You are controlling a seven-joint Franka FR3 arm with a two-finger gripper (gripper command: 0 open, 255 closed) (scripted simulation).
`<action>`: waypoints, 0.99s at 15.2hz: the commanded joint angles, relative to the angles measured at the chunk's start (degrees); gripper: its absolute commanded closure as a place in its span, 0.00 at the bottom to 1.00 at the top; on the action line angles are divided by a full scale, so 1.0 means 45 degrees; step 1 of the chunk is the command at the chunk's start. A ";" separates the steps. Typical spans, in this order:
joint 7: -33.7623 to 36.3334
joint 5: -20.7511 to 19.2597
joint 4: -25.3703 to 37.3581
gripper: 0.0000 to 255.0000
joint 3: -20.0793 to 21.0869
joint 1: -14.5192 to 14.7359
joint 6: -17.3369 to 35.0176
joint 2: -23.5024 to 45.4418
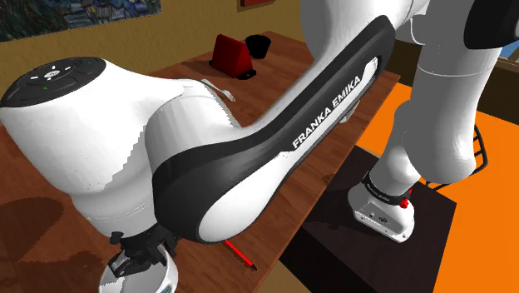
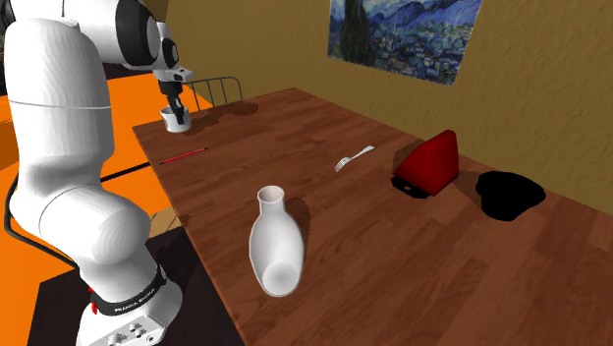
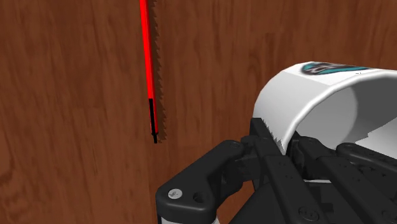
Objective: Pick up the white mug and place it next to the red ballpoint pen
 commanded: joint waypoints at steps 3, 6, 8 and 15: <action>0.0112 -0.0210 -0.0369 1.00 -0.0103 0.0067 0.0610 0.0281; 0.0204 -0.0387 -0.0580 1.00 -0.0198 0.0134 0.1029 0.0526; 0.0225 -0.0428 -0.0626 1.00 -0.0221 0.0151 0.1123 0.0583; 0.0226 -0.0429 -0.0624 0.00 -0.0222 0.0152 0.1123 0.0585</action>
